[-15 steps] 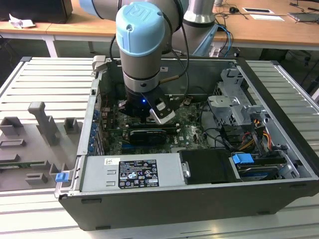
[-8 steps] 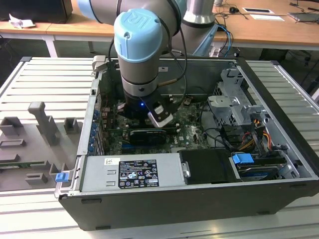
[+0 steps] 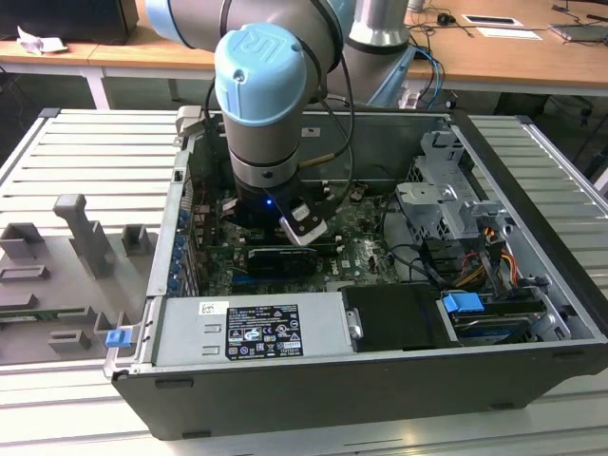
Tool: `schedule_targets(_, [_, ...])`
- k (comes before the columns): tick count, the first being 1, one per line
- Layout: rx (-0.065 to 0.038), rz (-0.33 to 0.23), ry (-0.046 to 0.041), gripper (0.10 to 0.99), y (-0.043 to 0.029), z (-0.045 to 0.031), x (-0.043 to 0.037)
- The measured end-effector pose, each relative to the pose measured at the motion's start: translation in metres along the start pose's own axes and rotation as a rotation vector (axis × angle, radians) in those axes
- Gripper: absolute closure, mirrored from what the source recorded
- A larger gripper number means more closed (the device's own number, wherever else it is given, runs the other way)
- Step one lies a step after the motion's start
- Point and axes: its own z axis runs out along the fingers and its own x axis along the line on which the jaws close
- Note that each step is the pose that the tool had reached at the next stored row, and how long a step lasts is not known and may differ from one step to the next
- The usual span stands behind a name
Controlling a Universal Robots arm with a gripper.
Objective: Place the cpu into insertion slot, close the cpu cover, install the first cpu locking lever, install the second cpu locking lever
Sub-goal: 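Install the second cpu locking lever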
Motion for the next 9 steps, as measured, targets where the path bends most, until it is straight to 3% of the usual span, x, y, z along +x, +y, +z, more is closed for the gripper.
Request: schedule_targets(9, [0.0, 0.0, 0.0001, 0.98, 0.0022, -0.0077, -0.0004])
